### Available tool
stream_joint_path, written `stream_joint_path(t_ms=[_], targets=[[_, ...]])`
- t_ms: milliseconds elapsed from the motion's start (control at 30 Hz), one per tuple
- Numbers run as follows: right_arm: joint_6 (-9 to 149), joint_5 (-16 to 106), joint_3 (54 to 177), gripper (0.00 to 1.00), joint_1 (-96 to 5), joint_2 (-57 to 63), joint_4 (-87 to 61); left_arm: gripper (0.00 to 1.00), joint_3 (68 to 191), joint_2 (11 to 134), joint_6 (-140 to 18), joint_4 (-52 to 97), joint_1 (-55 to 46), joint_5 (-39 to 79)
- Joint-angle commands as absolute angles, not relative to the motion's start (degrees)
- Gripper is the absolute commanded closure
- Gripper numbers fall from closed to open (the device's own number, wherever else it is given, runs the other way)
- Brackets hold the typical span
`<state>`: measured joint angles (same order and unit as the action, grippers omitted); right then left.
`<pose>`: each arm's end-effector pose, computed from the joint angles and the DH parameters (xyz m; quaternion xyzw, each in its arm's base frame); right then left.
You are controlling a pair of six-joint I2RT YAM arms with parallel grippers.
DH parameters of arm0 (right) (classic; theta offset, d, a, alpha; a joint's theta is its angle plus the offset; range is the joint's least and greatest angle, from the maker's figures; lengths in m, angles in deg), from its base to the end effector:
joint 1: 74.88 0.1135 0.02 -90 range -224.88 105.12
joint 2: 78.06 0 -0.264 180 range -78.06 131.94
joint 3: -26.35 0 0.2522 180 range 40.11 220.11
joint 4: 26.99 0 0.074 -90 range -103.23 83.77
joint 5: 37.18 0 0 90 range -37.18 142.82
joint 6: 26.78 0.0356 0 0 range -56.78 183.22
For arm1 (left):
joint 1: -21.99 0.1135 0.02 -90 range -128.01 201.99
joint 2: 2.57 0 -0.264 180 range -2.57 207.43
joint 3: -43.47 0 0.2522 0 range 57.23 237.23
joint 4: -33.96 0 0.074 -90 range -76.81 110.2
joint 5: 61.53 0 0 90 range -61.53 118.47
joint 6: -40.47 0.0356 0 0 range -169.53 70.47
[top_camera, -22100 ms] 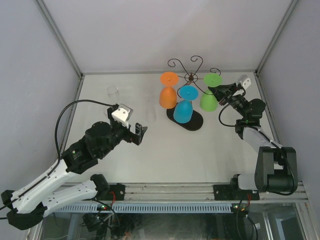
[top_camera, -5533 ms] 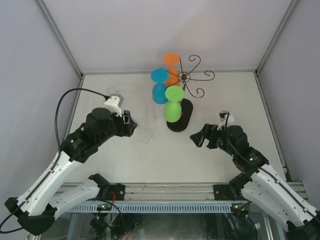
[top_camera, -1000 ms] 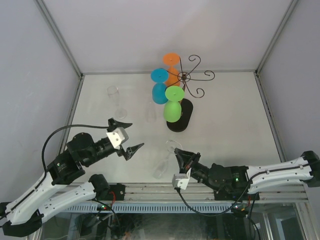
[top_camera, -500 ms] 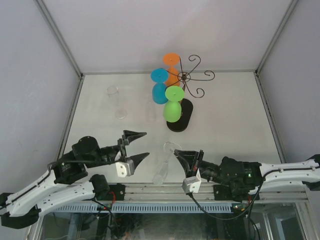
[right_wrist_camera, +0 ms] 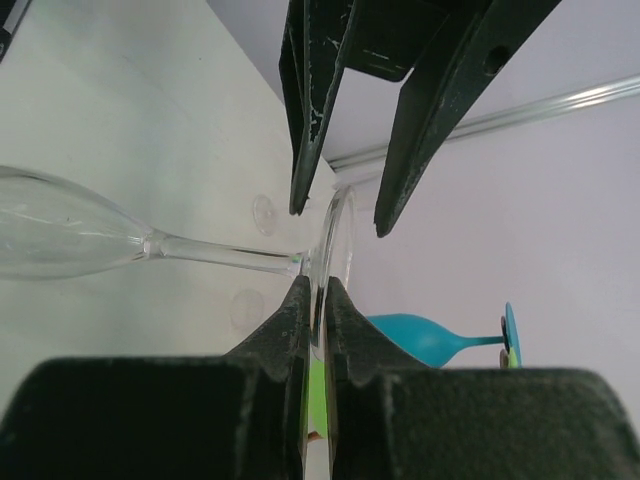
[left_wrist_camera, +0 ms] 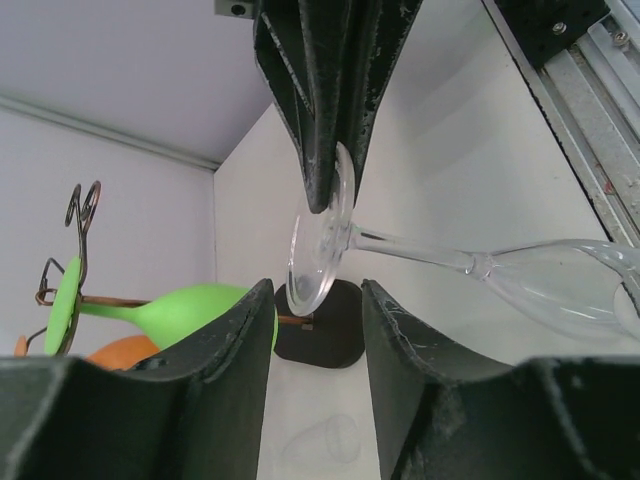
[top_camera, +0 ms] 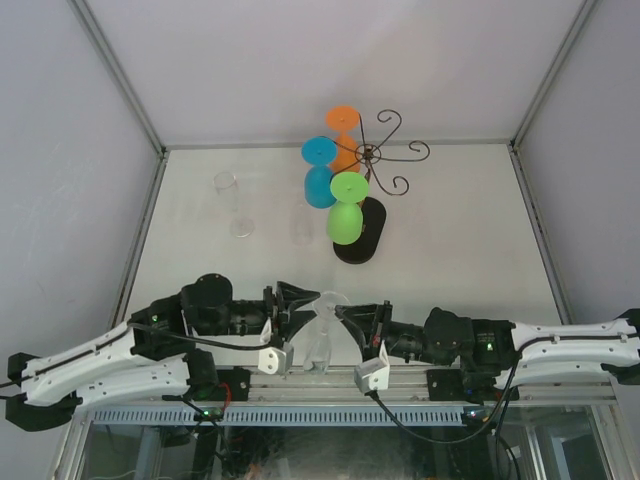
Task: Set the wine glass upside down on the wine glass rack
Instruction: Turn the wine glass upside down at the wine rack.
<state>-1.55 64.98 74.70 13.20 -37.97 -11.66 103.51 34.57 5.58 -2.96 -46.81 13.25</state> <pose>0.0134 0.1752 0.3064 -0.7079 0.2431 0.0553 0.6609 0.0444 -0.1404 0.3448 0.7278 0.2953 -0.1763 0.5933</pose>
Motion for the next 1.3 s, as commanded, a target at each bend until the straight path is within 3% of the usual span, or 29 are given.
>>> stream_joint_path(t_ms=[0, 267, 400, 567, 1033, 1267], targets=[[-1.44, 61.89, 78.54, 1.0, 12.67, -37.9, -13.38, 0.59, 104.25, 34.59, 6.59, -0.11, -48.3, 12.73], [0.8, 59.97, 79.16, 1.0, 11.9, -37.13, -12.22, 0.76, 104.55, 35.52, 6.78, -0.12, -49.61, 12.77], [2.17, 59.6, 79.22, 1.0, 11.31, -37.18, -12.51, 0.99, 105.1, 36.16, 7.24, -0.26, -49.81, 13.42], [3.84, 59.45, 79.23, 0.95, 10.83, -37.99, -12.57, 1.0, 105.07, 36.12, 7.78, -0.71, -49.86, 14.06], [22.1, 68.39, 82.21, 0.5, 10.38, -45.45, -0.13, 1.0, 101.42, 33.26, 10.34, -0.56, -49.82, 23.66], [50.6, 78.79, 82.21, 0.47, 10.28, -46.67, 0.38, 1.0, 97.37, 31.18, 11.01, 6.99, -49.82, 31.14]])
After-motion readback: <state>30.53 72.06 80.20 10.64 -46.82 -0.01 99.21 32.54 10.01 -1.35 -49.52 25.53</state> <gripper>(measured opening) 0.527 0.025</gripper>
